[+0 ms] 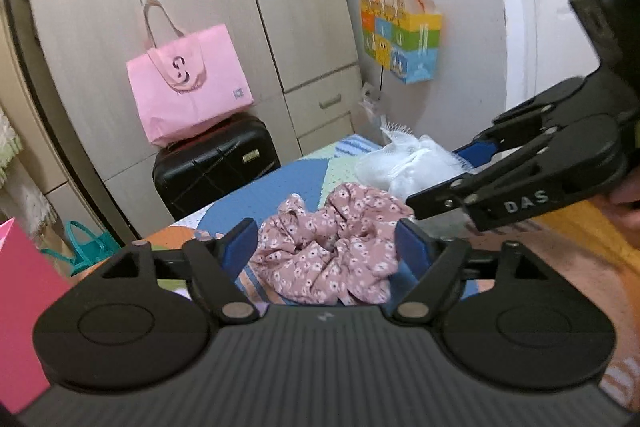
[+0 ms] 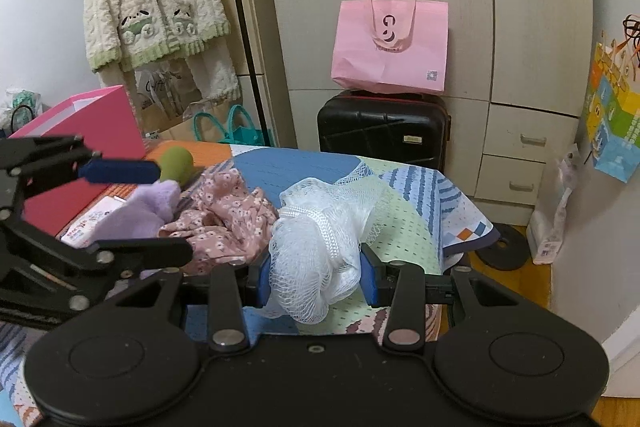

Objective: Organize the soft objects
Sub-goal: 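Carry the floral cloth and mesh puff with both tools over the pink box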

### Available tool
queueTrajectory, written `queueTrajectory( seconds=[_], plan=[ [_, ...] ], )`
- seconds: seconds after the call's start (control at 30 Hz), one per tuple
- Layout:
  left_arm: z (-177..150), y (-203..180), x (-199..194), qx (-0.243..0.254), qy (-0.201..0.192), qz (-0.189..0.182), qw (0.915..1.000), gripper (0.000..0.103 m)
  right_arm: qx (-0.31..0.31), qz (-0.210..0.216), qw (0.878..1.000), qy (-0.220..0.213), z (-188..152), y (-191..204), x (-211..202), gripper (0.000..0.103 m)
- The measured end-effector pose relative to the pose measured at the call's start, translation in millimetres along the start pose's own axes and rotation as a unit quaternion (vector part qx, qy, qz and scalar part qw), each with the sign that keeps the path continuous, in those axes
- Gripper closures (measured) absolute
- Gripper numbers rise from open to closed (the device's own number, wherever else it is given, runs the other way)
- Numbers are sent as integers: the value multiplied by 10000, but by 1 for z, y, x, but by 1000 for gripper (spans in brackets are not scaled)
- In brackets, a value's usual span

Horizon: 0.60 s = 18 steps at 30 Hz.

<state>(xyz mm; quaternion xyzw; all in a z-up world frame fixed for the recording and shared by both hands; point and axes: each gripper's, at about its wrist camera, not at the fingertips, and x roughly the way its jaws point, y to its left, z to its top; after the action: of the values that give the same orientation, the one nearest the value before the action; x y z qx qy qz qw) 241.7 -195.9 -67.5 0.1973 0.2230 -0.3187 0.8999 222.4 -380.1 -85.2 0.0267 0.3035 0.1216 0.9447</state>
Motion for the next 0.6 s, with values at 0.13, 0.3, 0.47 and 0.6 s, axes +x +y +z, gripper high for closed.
queueTrajectory(
  seconds=[0.13,0.3,0.47,0.6],
  plan=[
    [6,5,30,-192,563,-305,9978,23,20,85,9999,76,-1,-3,7,56],
    [0,8,48,-356,836,-309,9954,23,46,283,9996,75,-4,-5,11,56],
    [-3,5,50,-402,912,-544,9935,50,53,474,9988,76,-8,-9,15,56],
    [-1,3,45,-452,893,-542,9935,83,112,518,9986,79,-8,-10,17,56]
  ],
)
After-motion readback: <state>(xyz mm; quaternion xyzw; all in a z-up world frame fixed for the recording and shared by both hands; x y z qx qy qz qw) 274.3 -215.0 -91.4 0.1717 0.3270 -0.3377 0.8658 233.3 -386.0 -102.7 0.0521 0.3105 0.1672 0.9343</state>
